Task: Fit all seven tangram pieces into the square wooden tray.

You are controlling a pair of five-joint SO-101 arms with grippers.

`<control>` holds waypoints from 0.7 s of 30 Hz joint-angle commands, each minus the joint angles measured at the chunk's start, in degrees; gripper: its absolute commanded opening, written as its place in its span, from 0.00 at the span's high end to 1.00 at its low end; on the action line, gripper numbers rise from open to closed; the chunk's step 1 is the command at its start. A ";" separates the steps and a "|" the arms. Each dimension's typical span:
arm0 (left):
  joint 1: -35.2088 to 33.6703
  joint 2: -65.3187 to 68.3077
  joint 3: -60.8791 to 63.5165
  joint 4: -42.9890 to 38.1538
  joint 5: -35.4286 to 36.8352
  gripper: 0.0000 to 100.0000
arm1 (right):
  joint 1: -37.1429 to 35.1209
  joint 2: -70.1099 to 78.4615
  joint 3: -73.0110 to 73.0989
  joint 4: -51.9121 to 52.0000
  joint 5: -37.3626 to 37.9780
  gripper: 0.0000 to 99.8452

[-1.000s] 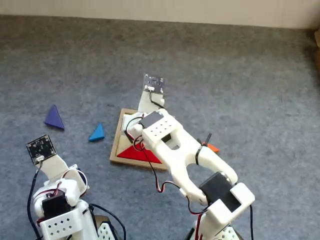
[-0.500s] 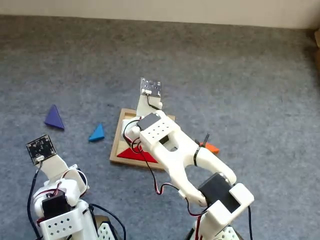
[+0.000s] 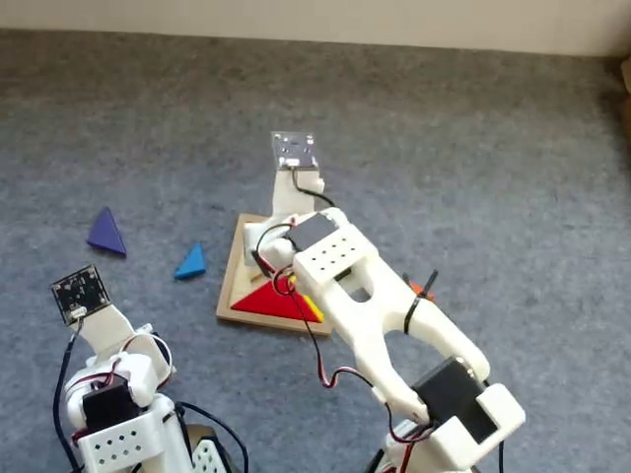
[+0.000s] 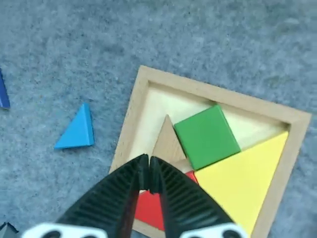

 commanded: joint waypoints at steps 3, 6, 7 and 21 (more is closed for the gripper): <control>-0.57 -2.42 1.10 0.18 0.44 0.99 | 0.75 1.71 1.89 -9.98 4.13 0.99; -0.57 -2.42 1.10 0.18 0.44 0.99 | 0.48 4.79 1.80 -11.38 5.27 0.99; -0.57 -2.42 1.10 0.18 0.44 0.99 | 0.13 5.49 1.80 -11.38 5.19 0.99; -0.31 -2.42 1.10 0.18 0.44 0.99 | -0.75 9.98 1.80 -4.62 5.54 0.99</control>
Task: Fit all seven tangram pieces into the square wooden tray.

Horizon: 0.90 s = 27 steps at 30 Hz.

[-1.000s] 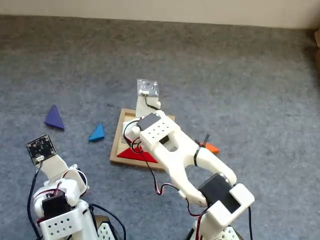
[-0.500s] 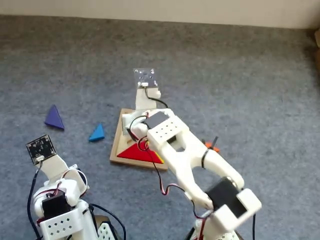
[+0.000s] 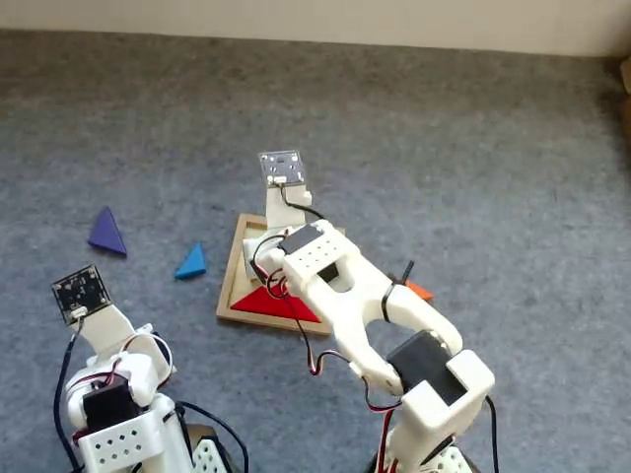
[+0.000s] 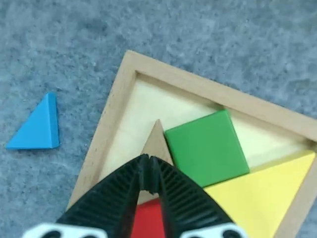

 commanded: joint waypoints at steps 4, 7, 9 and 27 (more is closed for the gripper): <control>-0.31 -2.42 1.10 0.18 0.44 0.99 | 0.22 -0.92 -0.66 9.01 7.30 0.99; -0.31 -2.42 1.10 0.18 0.44 0.99 | 1.19 -1.27 -0.66 9.80 9.85 0.99; -0.48 -2.42 1.10 0.18 0.44 0.99 | 1.63 -1.63 -0.75 9.80 10.02 0.99; -0.66 -2.42 1.10 0.18 0.44 0.99 | 12.44 -28.35 3.03 26.42 30.07 0.99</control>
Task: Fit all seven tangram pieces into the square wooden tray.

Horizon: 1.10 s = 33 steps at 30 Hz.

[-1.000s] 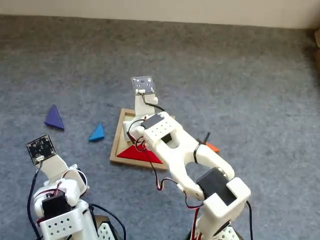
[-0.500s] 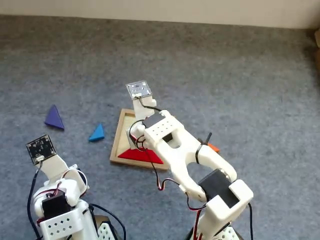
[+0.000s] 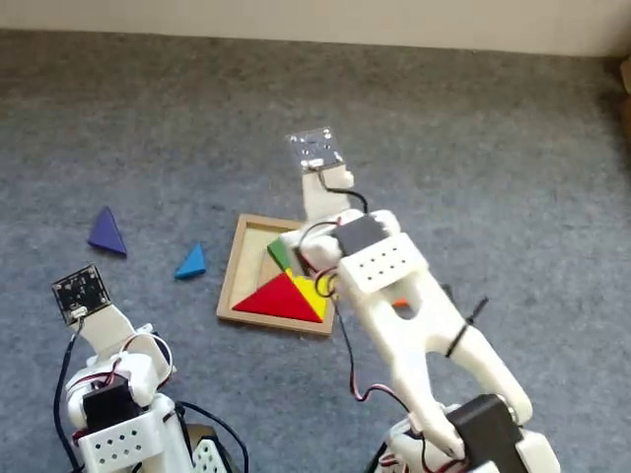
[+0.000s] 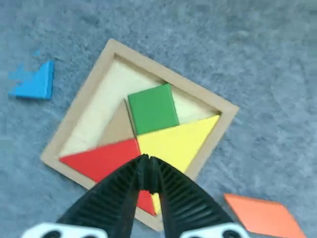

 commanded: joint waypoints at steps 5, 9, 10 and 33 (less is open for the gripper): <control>-0.66 -2.42 1.10 0.18 0.44 0.99 | 11.12 -2.95 -0.84 9.01 17.41 0.88; -0.75 -2.42 1.10 0.18 0.44 0.99 | 14.11 2.24 -1.01 9.10 22.07 0.68; -0.75 -2.42 1.10 0.18 0.44 0.99 | 14.20 4.18 -1.10 9.10 23.65 0.63; -5.58 -2.42 1.10 0.18 0.44 0.99 | 17.98 31.34 -11.47 9.01 36.48 0.69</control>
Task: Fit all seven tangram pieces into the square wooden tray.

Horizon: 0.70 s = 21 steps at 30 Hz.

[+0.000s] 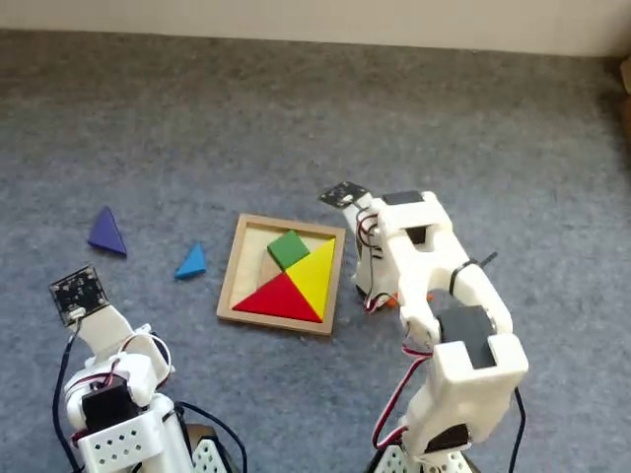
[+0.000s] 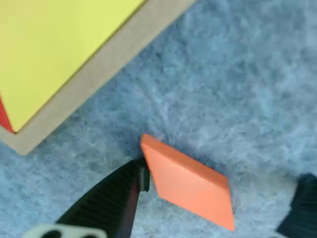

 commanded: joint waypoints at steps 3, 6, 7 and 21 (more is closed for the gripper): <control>-4.88 -2.42 1.10 0.18 0.44 0.99 | 0.66 2.24 -5.41 0.31 0.18 0.84; -4.79 -2.42 1.10 0.18 0.44 0.99 | 0.66 2.15 -6.37 0.31 -1.76 0.95; -4.70 -2.42 1.10 0.18 0.44 0.99 | 0.66 2.15 -6.90 0.31 -4.31 0.97; -4.62 -2.42 1.10 0.18 0.44 0.99 | -1.45 2.07 -18.07 9.80 -21.36 0.86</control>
